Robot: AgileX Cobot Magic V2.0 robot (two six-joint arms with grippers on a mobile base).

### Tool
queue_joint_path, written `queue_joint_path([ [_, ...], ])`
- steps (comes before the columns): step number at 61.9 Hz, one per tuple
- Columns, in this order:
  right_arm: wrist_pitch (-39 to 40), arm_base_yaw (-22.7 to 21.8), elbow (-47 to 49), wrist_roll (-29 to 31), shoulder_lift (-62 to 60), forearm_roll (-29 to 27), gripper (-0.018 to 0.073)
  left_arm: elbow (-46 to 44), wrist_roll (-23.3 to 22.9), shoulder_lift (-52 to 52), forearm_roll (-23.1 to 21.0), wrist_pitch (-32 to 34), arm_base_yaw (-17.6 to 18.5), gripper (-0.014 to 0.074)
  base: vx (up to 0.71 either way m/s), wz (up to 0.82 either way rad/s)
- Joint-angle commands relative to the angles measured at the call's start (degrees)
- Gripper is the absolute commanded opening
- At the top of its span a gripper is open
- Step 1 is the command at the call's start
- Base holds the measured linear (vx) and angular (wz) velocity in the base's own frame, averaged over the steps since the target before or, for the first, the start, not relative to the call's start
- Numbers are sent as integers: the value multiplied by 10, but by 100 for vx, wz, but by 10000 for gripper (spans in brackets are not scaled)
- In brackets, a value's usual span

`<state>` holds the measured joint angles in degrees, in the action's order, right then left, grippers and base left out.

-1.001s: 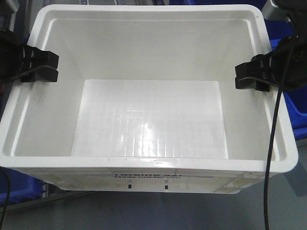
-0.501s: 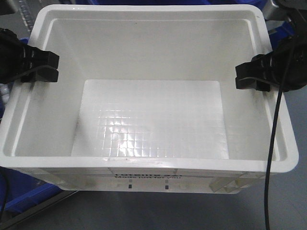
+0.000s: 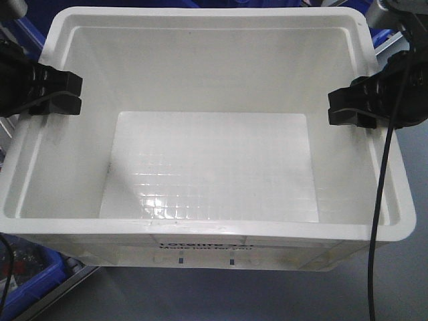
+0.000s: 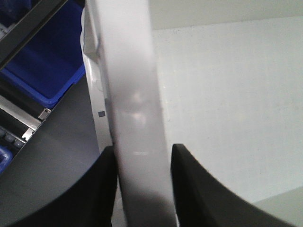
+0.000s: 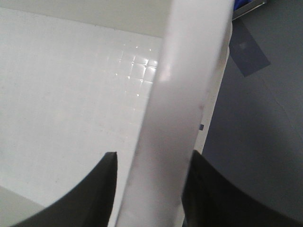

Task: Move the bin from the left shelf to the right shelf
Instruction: 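Hold the tote with both grippers while the base drives away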

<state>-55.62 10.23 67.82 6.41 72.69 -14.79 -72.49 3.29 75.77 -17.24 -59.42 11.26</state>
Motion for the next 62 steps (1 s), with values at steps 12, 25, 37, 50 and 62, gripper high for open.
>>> queue_joint_path([
  [12, 52, -3, 20, 8, -18, 11, -4, -23, 30, -31, -32, 38, 4, -4, 9, -33],
  [25, 52, -3, 20, 8, -18, 11, -4, -23, 30, -31, -32, 38, 4, -4, 10, -39],
  [37, 51, -3, 20, 8, -18, 11, -4, -23, 30, -31, -32, 38, 4, -4, 11, -44],
  [50, 51, -3, 20, 8, -18, 11, -4, -23, 30, -31, -32, 38, 4, -4, 14, -54],
  [62, 51, -3, 20, 8, -18, 11, -4, -23, 30, -31, -32, 38, 4, -4, 16, -61],
])
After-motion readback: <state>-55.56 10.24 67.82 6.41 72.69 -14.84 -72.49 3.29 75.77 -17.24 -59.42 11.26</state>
